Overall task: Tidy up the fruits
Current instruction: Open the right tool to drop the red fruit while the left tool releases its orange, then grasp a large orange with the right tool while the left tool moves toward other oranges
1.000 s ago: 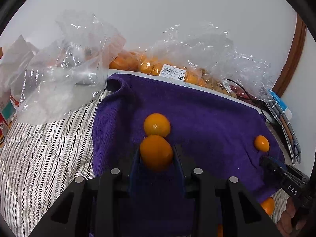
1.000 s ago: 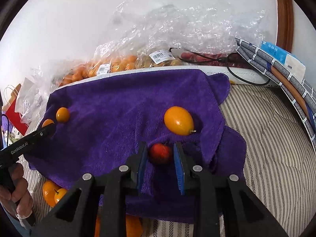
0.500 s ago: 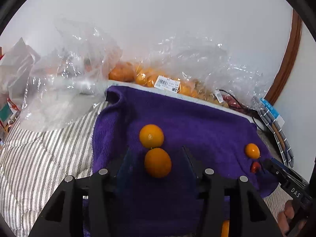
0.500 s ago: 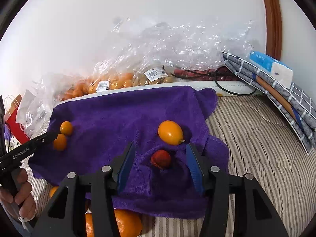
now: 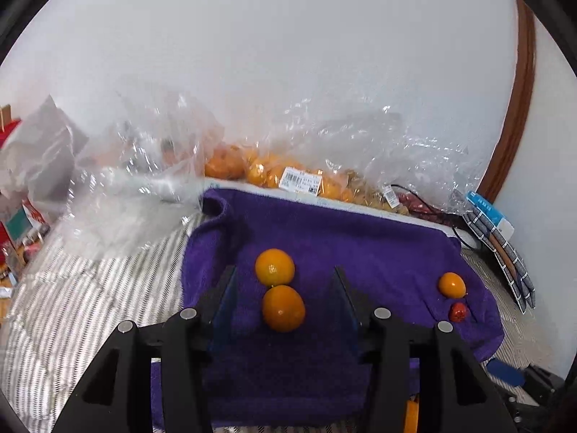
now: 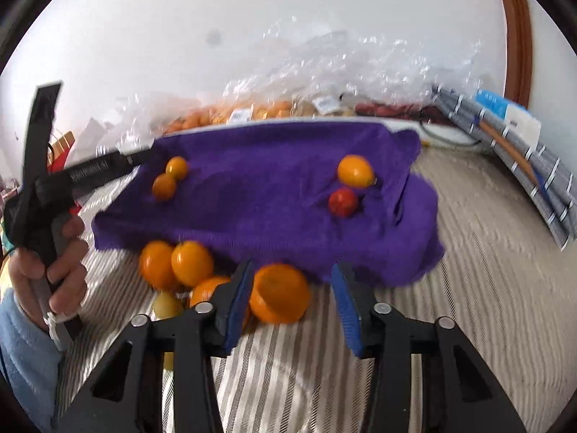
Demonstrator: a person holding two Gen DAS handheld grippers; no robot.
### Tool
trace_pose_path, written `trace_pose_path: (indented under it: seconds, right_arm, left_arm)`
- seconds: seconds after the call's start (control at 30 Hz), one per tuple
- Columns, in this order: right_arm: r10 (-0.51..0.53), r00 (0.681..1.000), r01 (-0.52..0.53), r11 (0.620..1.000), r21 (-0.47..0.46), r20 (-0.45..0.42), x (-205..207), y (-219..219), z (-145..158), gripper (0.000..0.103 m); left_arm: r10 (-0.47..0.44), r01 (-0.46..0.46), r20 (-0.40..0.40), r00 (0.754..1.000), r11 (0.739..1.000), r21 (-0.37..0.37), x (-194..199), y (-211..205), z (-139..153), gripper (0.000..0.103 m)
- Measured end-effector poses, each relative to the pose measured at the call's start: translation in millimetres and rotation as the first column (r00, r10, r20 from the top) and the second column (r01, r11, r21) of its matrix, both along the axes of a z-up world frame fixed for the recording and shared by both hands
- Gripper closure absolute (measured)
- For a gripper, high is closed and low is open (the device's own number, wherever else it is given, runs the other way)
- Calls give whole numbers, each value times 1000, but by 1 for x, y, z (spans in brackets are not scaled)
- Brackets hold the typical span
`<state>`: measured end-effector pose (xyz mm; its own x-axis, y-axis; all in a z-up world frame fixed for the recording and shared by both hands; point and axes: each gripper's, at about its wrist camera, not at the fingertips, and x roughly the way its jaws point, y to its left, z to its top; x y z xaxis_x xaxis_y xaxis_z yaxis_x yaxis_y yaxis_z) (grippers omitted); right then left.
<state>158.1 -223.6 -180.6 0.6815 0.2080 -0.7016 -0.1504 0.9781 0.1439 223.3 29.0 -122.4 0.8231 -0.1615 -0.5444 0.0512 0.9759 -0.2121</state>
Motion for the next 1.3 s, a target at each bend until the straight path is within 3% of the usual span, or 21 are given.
trace_pose_path:
  seconds: [0.1, 0.4, 0.53, 0.67, 0.83, 1.13, 1.3]
  right_arm:
    - [2, 1000, -1, 999, 37, -21, 0, -2, -6, 62]
    - [5, 995, 8, 992, 127, -99, 16, -6, -13, 56]
    - [25, 993, -2, 982, 191, -118, 17, -12, -15, 65]
    - [-13, 995, 28, 987, 159, -94, 9, -17, -11, 65]
    - [-49, 996, 58, 991, 122, -74, -11, -33, -8, 65]
    - [-60, 995, 66, 995, 70, -85, -21, -37, -12, 60]
    - [-59, 993, 62, 998, 24, -102, -16, -33, -17, 63]
  left_arm:
    - [5, -6, 29, 1000, 1000, 13, -14, 0, 7, 54]
    - [-34, 34, -34, 999, 999, 3, -56, 8, -2, 54]
    - [-78, 78, -46, 996, 997, 15, -67, 1, -7, 54]
    - [-146, 148, -33, 989, 987, 59, -81, -13, -11, 54]
    - [-212, 220, -88, 973, 971, 94, -78, -29, -20, 54]
    - [-219, 222, -133, 967, 975, 9, -71, -21, -27, 54]
    - [-247, 249, -146, 958, 968, -2, -70, -25, -29, 54]
